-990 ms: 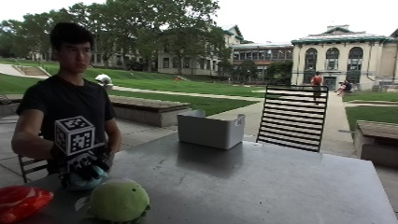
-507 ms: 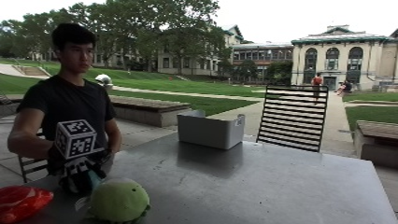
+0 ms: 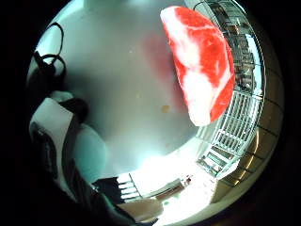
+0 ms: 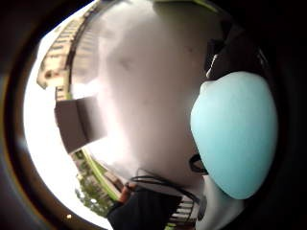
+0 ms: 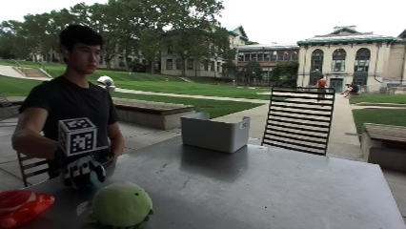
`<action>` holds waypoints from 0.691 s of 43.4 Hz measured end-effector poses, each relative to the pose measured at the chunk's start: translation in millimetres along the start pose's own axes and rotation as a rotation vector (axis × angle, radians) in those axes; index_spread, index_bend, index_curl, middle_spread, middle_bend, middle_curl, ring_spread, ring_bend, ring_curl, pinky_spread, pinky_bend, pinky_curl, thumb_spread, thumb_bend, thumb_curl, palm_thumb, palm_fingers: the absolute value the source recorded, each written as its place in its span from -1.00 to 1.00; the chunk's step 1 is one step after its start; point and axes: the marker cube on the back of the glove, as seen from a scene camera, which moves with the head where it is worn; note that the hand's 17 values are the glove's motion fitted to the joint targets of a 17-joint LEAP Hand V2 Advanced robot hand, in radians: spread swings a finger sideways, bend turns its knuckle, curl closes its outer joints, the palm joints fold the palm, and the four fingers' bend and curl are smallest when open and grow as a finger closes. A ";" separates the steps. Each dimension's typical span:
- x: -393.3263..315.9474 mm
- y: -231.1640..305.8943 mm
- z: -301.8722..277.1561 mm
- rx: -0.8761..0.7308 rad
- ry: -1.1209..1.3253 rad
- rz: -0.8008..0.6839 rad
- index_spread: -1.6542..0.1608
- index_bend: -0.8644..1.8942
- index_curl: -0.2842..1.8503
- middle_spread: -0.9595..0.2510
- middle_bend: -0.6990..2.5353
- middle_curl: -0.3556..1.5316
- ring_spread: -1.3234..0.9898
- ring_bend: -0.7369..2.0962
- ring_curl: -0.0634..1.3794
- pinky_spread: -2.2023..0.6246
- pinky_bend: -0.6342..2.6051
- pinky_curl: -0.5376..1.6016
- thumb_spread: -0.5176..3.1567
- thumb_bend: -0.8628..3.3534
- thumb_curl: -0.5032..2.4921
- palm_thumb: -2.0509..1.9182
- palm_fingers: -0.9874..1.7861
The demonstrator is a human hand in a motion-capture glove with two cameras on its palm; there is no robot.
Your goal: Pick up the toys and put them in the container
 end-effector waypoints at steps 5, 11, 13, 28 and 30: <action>-16.9 6.2 -34.8 0.032 -0.070 0.022 0.66 0.07 -0.41 0.33 -0.02 -0.04 -0.10 0.31 -0.21 0.16 -0.18 -0.23 0.14 -0.17 -0.19 0.60 0.71; -50.0 14.5 -99.9 0.134 -0.109 0.028 0.60 -0.01 -0.40 0.21 -0.04 -0.04 -0.17 0.28 -0.23 0.20 -0.09 -0.16 -0.05 -0.36 -0.18 0.40 0.47; -65.6 16.4 -126.5 0.170 -0.115 0.022 0.57 -0.06 -0.40 0.16 -0.06 -0.04 -0.19 0.27 -0.22 0.20 -0.06 -0.15 -0.10 -0.40 -0.18 0.36 0.41; -207.4 17.5 -282.8 0.325 -0.173 -0.131 0.43 -0.23 -0.42 -0.03 -0.10 -0.03 -0.26 0.25 -0.23 0.25 -0.01 -0.12 -0.29 -0.47 -0.10 0.35 0.38; -231.2 25.7 -294.4 0.329 -0.170 -0.141 0.42 -0.24 -0.42 -0.04 -0.11 -0.03 -0.26 0.24 -0.23 0.25 -0.01 -0.12 -0.30 -0.47 -0.09 0.35 0.38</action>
